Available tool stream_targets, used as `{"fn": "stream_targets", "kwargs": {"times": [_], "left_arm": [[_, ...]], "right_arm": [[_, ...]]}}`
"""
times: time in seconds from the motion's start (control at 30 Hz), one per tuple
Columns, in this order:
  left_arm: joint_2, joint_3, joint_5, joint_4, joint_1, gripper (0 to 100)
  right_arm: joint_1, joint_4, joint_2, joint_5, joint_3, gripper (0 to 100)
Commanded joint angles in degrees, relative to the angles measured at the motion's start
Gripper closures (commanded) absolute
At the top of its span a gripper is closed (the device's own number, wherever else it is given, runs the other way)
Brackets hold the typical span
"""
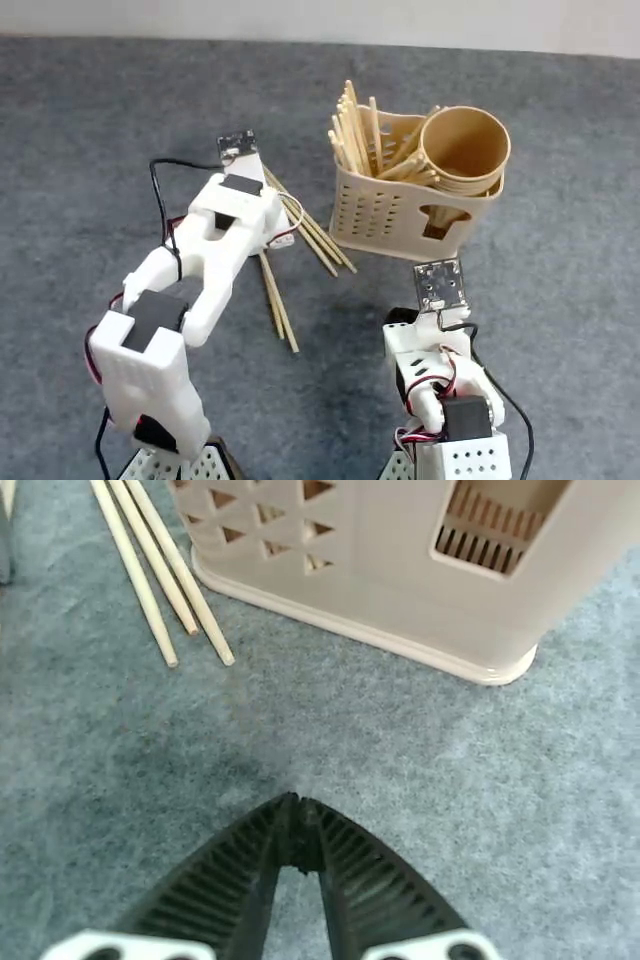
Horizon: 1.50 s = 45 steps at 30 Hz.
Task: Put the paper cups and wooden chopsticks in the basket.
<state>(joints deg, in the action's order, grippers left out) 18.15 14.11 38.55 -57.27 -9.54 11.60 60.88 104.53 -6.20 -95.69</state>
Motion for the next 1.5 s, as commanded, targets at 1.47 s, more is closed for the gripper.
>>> {"fn": "stream_targets", "kwargs": {"times": [1.47], "left_arm": [[-71.69,35.30,-17.41,32.79,2.68,100]], "right_arm": [[-0.48,-1.10,0.92,0.18,-8.84,99.3]]}}
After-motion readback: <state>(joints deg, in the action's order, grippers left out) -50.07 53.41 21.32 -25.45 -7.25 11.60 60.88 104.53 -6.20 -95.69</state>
